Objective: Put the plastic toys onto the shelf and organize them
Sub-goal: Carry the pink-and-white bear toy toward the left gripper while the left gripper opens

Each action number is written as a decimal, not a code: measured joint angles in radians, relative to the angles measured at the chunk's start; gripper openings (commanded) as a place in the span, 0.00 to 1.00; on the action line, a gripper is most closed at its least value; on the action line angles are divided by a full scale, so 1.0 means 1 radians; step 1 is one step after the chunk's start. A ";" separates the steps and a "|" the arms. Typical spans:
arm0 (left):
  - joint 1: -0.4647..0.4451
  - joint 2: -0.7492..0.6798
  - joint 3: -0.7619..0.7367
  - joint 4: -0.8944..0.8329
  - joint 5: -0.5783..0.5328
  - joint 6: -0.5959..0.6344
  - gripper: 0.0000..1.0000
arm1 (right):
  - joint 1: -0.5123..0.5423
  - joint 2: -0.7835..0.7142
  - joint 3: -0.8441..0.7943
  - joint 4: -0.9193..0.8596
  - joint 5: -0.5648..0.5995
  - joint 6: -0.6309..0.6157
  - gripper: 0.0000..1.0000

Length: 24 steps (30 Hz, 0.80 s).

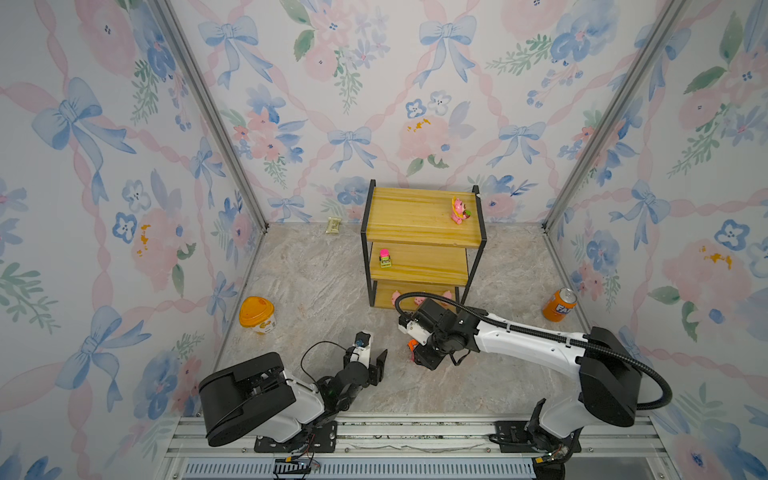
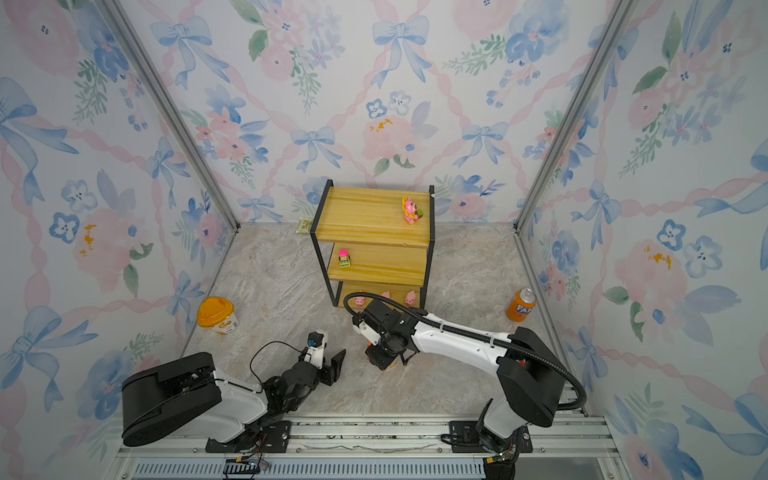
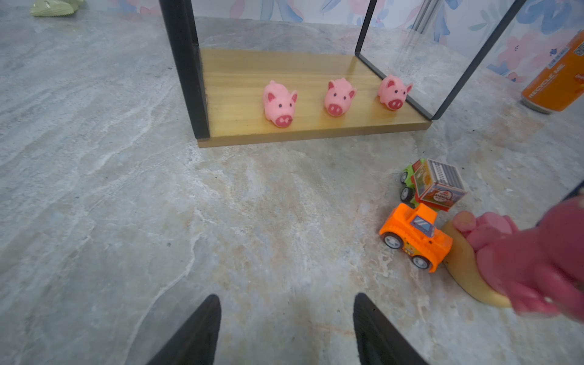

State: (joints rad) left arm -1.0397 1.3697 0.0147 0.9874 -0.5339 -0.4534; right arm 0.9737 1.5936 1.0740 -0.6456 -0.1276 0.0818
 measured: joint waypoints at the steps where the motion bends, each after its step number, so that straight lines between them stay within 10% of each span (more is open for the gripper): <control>1: 0.000 -0.017 0.000 -0.013 0.000 0.000 0.68 | 0.005 0.018 0.011 -0.006 -0.004 -0.015 0.25; 24: 0.000 -0.181 -0.001 -0.201 -0.019 0.000 0.68 | 0.018 0.240 0.145 -0.017 -0.066 -0.175 0.24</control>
State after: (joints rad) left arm -1.0401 1.1889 0.0139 0.7860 -0.5526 -0.4534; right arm 0.9920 1.8336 1.2186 -0.6624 -0.1936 -0.0929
